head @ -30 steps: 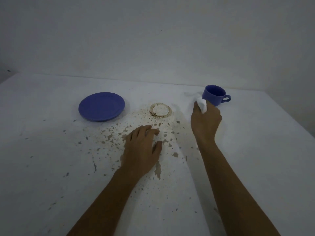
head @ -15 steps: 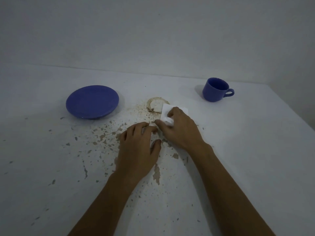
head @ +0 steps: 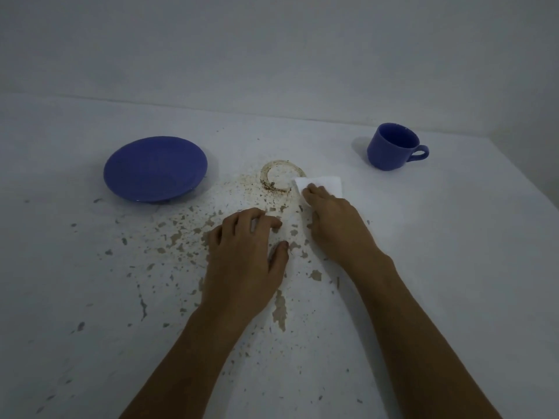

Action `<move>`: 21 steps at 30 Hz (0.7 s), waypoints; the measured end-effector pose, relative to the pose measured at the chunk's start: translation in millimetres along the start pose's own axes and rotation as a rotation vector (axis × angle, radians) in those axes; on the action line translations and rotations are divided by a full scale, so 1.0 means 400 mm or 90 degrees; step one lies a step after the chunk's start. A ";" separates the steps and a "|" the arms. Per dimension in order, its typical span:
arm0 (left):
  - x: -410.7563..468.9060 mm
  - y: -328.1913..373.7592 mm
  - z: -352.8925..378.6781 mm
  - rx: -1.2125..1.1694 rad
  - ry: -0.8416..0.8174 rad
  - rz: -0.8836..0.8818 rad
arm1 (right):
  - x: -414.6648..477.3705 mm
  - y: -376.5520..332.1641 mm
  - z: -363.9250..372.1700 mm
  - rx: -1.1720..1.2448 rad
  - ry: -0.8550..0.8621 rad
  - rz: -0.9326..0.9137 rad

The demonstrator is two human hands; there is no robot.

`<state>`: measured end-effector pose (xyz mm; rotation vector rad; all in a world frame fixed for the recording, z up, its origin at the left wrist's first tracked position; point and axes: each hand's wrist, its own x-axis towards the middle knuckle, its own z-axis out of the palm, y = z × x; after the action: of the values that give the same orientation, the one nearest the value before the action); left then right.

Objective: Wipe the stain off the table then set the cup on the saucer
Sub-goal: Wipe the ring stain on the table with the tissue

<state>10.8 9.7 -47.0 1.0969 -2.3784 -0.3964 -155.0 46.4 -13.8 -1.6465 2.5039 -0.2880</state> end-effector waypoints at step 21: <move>-0.002 -0.002 0.008 0.031 0.026 0.020 | 0.001 -0.070 0.022 0.000 -0.027 -0.105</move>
<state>9.7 10.0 -50.3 1.0768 -2.3777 -0.3029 -128.3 34.3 -15.7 -1.8432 2.3409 -0.2665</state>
